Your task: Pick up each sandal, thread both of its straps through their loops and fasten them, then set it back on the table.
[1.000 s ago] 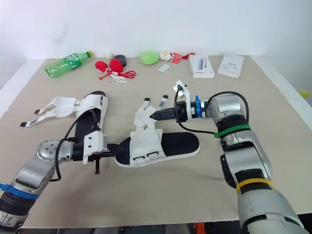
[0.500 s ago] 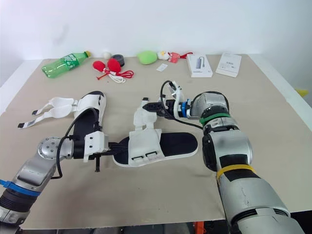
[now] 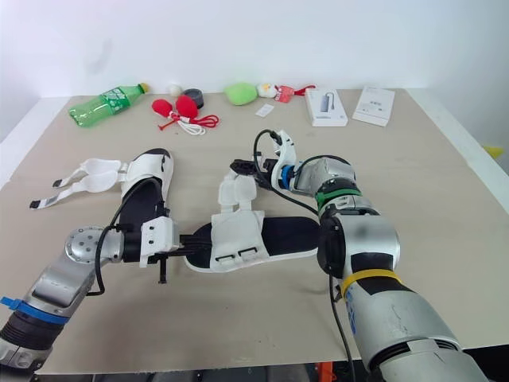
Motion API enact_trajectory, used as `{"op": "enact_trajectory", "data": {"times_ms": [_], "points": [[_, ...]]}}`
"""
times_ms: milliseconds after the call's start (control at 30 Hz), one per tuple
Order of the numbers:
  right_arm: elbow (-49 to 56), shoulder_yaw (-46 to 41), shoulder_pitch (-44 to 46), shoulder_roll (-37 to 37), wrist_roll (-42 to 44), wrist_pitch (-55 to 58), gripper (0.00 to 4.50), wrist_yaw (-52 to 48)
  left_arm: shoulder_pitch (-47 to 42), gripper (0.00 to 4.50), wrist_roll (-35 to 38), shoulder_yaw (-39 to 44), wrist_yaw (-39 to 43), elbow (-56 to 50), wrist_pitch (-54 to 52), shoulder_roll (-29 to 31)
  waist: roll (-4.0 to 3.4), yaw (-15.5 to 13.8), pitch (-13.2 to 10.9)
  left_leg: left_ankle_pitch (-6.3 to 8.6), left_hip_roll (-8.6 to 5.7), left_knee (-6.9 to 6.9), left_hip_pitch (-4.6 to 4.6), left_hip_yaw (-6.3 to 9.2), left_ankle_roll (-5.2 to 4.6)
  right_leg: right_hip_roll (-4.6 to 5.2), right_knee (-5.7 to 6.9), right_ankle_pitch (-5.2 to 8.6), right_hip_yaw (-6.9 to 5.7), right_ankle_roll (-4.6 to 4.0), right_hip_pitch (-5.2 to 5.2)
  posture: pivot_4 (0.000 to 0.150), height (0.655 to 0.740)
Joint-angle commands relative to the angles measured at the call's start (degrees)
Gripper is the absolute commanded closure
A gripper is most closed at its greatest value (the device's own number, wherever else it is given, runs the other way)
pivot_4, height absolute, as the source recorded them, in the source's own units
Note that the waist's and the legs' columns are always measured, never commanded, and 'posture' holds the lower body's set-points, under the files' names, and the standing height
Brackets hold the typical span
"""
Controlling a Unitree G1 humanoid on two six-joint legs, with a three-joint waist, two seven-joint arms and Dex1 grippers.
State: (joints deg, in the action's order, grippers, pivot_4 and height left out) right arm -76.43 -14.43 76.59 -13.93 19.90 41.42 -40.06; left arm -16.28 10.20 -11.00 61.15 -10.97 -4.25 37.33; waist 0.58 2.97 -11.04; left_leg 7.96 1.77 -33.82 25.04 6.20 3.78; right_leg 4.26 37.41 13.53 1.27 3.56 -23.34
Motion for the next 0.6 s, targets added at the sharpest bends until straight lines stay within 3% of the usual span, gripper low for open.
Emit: {"op": "enact_trajectory", "data": {"times_ms": [33,267,600], "points": [[0.5,-1.7,2.1,0.3,-0.4,-1.4,1.16,-1.0,0.3,4.5,0.4,0.1,-0.7,-2.4,0.0,-0.3,0.0,0.0,0.0,0.0,0.0,0.0,0.0,0.0,0.0,0.0,0.0,0.0,0.0,0.0,0.0,0.15,0.74],[1.4,0.9,2.2,0.6,-4.3,-6.7,4.28,-8.2,0.5,4.5,0.4,-0.2,-1.1,-2.6,-0.3,-0.8,0.0,0.0,0.0,0.0,0.0,0.0,0.0,0.0,0.0,0.0,0.0,0.0,0.0,0.01,0.0,0.15,0.74],[8.1,7.9,-1.3,-0.8,-10.1,-30.0,4.4,-31.3,0.2,4.5,0.3,0.3,-0.9,-1.5,-0.2,-0.3,-0.02,0.1,0.0,-0.01,0.0,0.0,-0.02,0.0,0.02,-0.01,0.0,0.01,0.01,0.02,0.0,0.15,0.74]]}}
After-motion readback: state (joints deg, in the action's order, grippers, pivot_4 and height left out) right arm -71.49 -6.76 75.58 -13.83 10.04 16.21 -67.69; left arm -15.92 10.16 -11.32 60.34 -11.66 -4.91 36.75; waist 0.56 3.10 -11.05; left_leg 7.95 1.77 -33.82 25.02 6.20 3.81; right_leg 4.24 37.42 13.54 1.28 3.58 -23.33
